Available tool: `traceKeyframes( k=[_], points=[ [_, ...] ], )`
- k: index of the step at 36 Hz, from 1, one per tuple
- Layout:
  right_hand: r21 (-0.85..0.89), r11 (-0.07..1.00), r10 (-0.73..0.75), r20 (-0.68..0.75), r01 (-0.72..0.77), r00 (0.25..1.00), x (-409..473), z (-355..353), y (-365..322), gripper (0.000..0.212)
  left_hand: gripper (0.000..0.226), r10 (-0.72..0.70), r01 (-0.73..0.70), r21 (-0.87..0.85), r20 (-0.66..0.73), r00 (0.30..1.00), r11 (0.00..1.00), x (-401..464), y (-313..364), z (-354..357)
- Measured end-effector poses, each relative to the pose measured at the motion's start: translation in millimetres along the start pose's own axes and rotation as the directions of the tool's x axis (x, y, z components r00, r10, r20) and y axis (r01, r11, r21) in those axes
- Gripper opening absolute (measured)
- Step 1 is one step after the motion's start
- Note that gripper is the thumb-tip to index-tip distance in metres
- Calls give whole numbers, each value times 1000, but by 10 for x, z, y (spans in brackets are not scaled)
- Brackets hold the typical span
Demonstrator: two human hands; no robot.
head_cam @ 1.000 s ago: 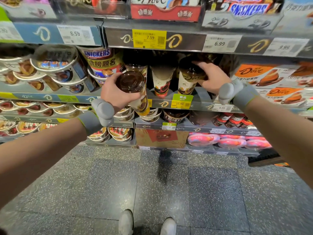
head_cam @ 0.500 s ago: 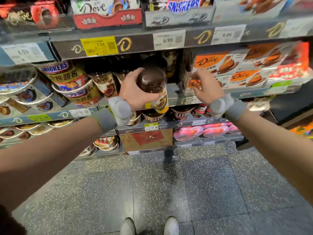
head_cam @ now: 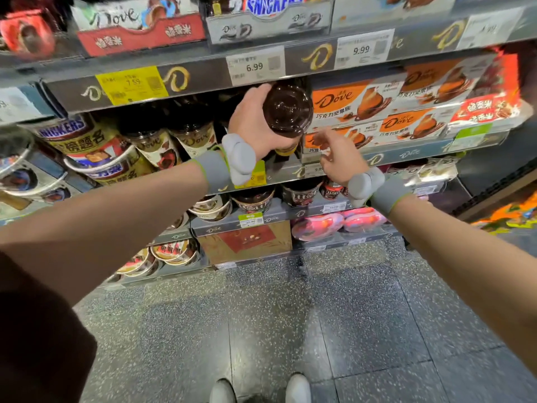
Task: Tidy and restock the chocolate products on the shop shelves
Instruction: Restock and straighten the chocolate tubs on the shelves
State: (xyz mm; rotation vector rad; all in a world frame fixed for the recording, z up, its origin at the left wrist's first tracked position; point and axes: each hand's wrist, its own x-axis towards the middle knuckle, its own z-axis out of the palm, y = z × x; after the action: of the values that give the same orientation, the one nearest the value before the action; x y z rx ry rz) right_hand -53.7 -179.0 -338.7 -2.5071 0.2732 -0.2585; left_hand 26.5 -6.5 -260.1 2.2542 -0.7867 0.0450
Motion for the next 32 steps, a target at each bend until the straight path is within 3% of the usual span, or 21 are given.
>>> traceKeyframes(
  k=[6,16,22,27,32],
  points=[
    [-1,1000,13,17,-13,1000,44,6,11,41,79,11,-21,234,46,999,972,157,-50,-9],
    [-4,1000,-3,7,3,1000,95,42,52,37,67,28,-68,230,173,985,971,329,-263,50],
    [-155,966,-239,-222,208,945,93,-10,-41,23,98,11,-75,284,221,975,956,385,-348,111],
    [-293,905,-400,-336,309,853,121,-105,-180,31,88,-13,-73,331,252,968,941,441,-406,125],
    [-382,858,-464,-293,343,836,172,-104,-163,54,74,-29,-75,363,271,962,929,481,-420,122]
  ],
)
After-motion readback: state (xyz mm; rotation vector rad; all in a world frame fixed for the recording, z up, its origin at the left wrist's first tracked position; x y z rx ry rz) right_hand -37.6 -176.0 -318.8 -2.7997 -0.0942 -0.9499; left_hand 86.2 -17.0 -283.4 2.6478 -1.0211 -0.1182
